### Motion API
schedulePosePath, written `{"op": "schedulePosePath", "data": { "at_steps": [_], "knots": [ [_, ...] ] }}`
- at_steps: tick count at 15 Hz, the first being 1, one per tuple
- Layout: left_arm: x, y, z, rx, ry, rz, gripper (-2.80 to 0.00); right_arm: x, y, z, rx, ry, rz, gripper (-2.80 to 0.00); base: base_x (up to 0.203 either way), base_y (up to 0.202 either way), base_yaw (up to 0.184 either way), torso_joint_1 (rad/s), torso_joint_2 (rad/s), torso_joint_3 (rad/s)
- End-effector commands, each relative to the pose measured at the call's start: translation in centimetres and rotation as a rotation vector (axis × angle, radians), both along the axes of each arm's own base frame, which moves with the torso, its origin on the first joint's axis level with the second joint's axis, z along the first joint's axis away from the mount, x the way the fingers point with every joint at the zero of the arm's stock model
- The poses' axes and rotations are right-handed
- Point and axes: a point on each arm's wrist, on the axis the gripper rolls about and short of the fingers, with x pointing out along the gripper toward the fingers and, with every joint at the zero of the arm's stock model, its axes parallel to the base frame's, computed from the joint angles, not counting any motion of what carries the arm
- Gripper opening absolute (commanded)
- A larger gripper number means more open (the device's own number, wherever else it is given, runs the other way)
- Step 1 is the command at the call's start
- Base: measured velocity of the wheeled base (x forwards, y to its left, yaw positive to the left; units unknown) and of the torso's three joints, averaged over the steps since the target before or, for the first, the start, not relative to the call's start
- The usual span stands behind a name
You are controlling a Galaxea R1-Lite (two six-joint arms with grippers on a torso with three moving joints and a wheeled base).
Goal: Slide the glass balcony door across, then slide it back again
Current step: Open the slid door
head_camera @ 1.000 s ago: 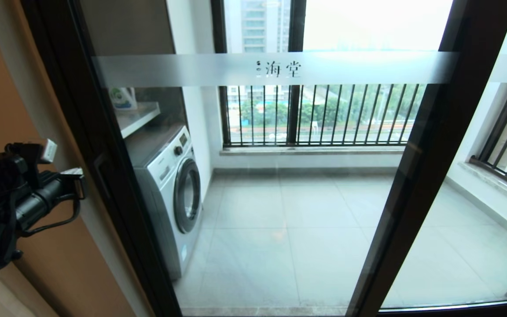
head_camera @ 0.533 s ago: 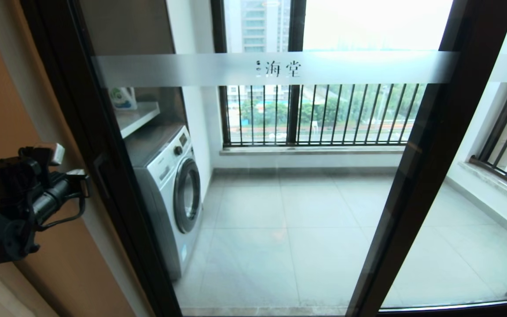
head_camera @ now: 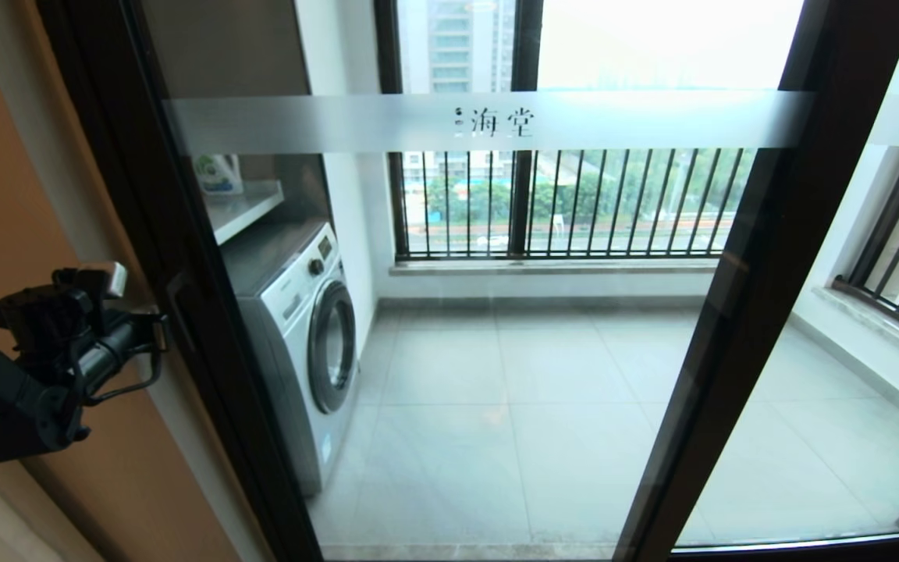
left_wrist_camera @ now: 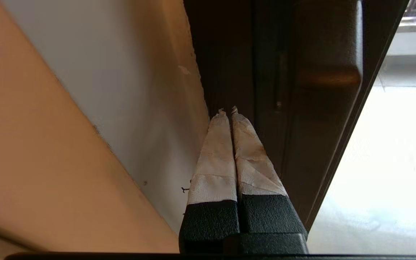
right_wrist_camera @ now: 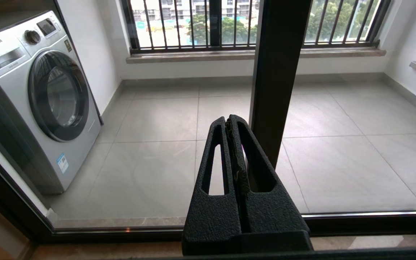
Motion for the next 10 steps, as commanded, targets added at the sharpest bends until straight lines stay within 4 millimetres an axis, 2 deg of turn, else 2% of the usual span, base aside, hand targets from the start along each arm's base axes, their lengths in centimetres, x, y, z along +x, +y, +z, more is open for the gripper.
{"op": "schedulePosePath", "data": {
  "at_steps": [1, 3, 5, 10],
  "knots": [
    [1.3, 0.2, -0.3, 0.005, -0.016, 0.003, -2.80, 0.1, 0.0, -0.3, 0.000, 0.010, 0.000, -2.80, 0.000, 0.000, 0.000, 0.000, 0.00, 0.000],
    [2.3, 0.4, 0.0, 0.009, -0.029, 0.030, -2.80, 0.1, 0.0, -0.3, 0.000, 0.010, 0.000, -2.80, 0.000, 0.000, 0.000, 0.000, 0.00, 0.000],
    [2.4, 0.3, 0.3, 0.002, -0.016, 0.023, -2.80, 0.1, 0.0, -0.3, 0.000, 0.010, 0.000, -2.80, 0.000, 0.000, 0.000, 0.000, 0.00, 0.000],
    [3.1, -1.4, 0.9, -0.009, -0.044, -0.005, -2.80, 0.1, 0.0, -0.3, 0.000, 0.010, 0.002, -2.80, 0.000, 0.000, 0.000, 0.000, 0.00, 0.000]
  ]
}}
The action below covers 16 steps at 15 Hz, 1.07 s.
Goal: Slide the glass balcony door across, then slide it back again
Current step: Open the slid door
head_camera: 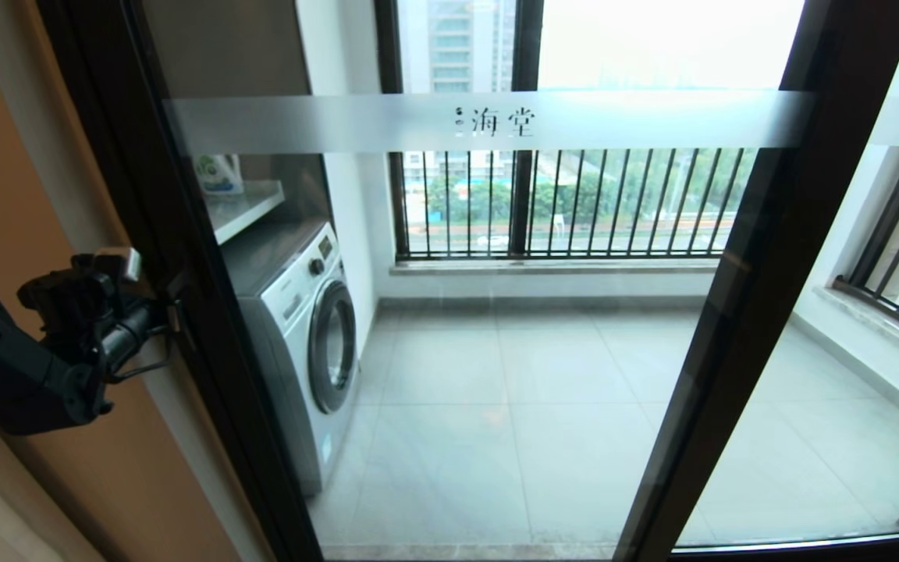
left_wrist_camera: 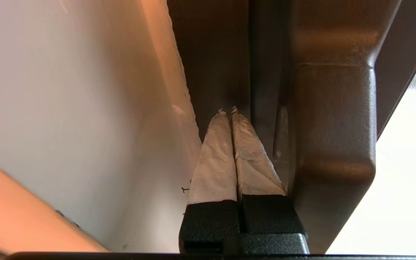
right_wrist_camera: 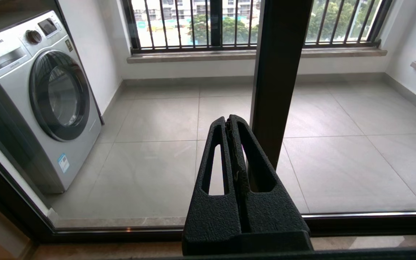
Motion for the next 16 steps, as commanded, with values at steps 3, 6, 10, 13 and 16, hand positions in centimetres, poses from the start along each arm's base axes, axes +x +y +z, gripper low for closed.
{"op": "schedulePosePath", "data": {
  "at_steps": [3, 6, 10, 13, 16],
  "knots": [
    [-0.1, -1.3, 0.7, -0.002, -0.022, -0.030, -2.80, 0.1, 0.0, -0.3, -0.001, 0.010, 0.001, -2.80, 0.000, 0.000, 0.000, 0.000, 0.00, 0.000],
    [-0.2, -1.9, 0.6, -0.009, -0.017, -0.044, -2.80, 0.1, 0.0, -0.3, -0.001, 0.011, 0.000, -2.80, 0.000, 0.000, 0.000, 0.000, 0.00, 0.000],
    [-0.6, -3.0, 0.1, -0.010, -0.013, -0.069, -2.80, 0.1, 0.0, -0.3, -0.001, 0.010, 0.000, -2.80, 0.000, 0.000, 0.000, 0.000, 0.00, 0.000],
    [-0.5, -3.8, 0.0, -0.010, -0.011, -0.087, -2.80, 0.1, 0.0, -0.3, -0.001, 0.010, 0.000, -2.80, 0.000, 0.000, 0.000, 0.000, 0.00, 0.000],
    [-0.3, -4.3, -0.2, -0.011, -0.007, -0.101, -2.80, 0.1, 0.0, -0.3, -0.001, 0.010, 0.000, -2.80, 0.000, 0.000, 0.000, 0.000, 0.00, 0.000]
  ]
}}
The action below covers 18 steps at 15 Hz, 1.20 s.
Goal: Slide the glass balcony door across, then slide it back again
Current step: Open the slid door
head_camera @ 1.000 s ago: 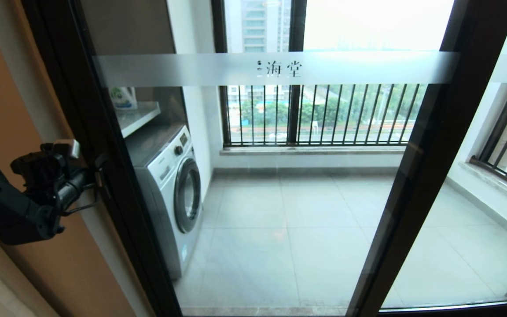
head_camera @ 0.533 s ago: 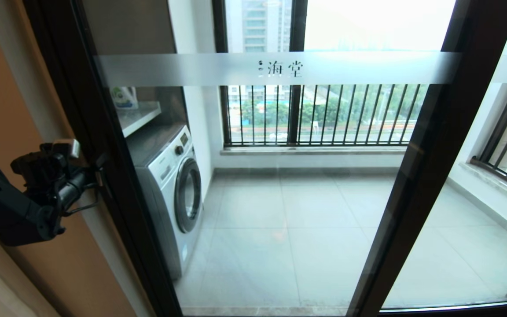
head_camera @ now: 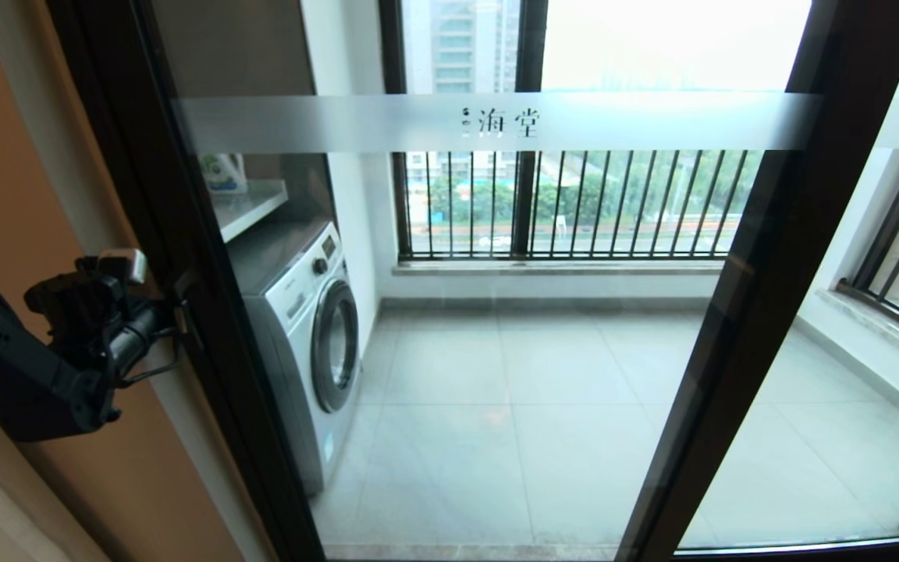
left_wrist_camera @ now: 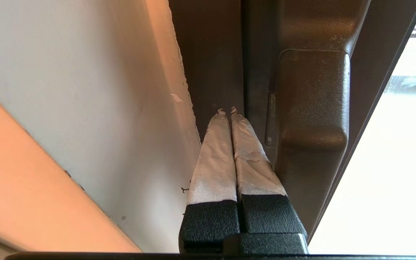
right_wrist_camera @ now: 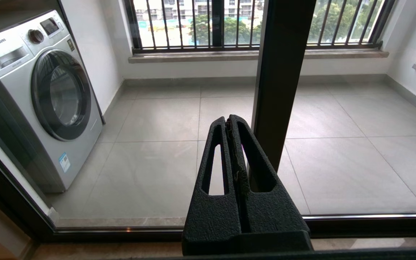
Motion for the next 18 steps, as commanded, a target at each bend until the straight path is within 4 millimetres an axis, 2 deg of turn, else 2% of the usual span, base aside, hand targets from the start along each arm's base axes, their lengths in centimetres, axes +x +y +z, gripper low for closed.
{"op": "schedulePosePath", "data": {
  "at_steps": [1, 18],
  "knots": [
    [0.1, -0.6, -0.2, 0.000, 0.000, -0.022, -2.80, 0.1, 0.0, -0.3, -0.001, 0.011, 0.000, -2.80, 0.000, 0.000, 0.000, 0.000, 0.00, 0.000],
    [0.0, -4.6, 0.2, -0.020, -0.005, -0.086, -2.80, 0.1, 0.0, -0.3, -0.001, 0.010, 0.000, -2.80, 0.000, 0.000, 0.000, 0.000, 0.00, 0.000]
  ]
}}
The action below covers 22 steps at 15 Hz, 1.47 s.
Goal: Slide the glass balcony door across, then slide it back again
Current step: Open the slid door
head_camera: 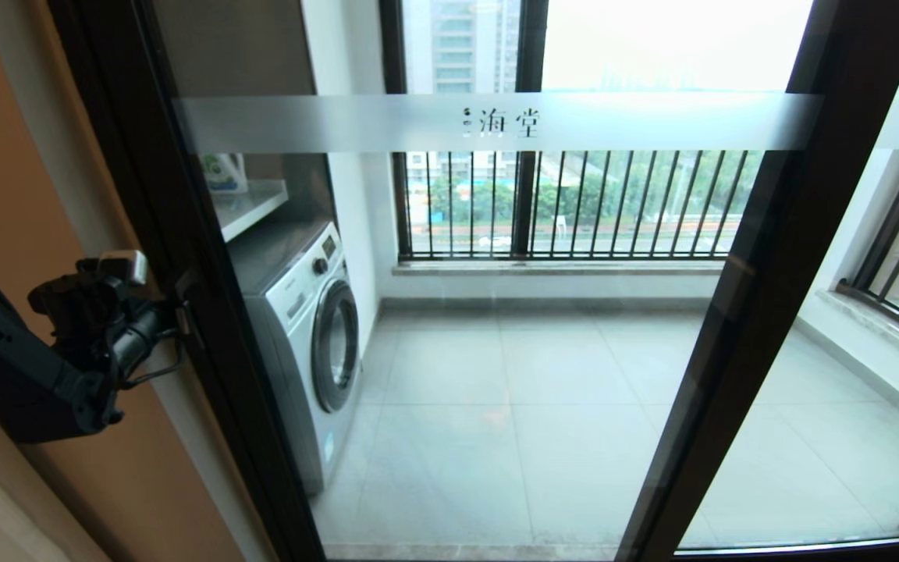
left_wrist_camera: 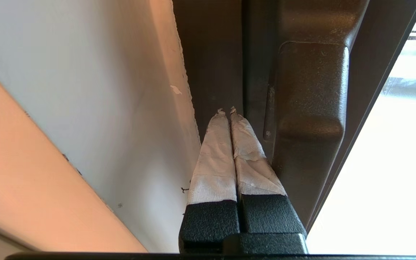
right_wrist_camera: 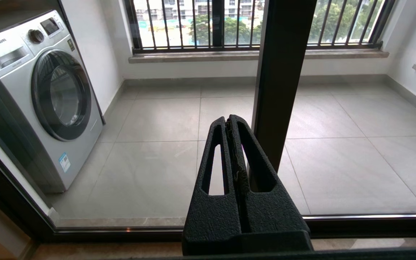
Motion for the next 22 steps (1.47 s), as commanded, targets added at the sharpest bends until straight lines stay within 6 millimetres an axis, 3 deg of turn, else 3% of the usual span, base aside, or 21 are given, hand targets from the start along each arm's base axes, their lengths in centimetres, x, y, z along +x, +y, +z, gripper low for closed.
{"op": "schedulePosePath", "data": {
  "at_steps": [1, 22],
  "knots": [
    [0.2, -4.0, 0.2, 0.002, -0.010, -0.092, -2.80, 0.1, 0.0, -0.3, -0.001, 0.011, 0.000, -2.80, 0.000, 0.000, 0.000, 0.000, 0.00, 0.000],
    [-0.5, -6.2, 0.3, -0.014, -0.003, -0.139, -2.80, 0.1, 0.0, -0.3, -0.001, 0.011, 0.002, -2.80, 0.000, 0.000, 0.000, 0.000, 0.00, 0.000]
  ]
}}
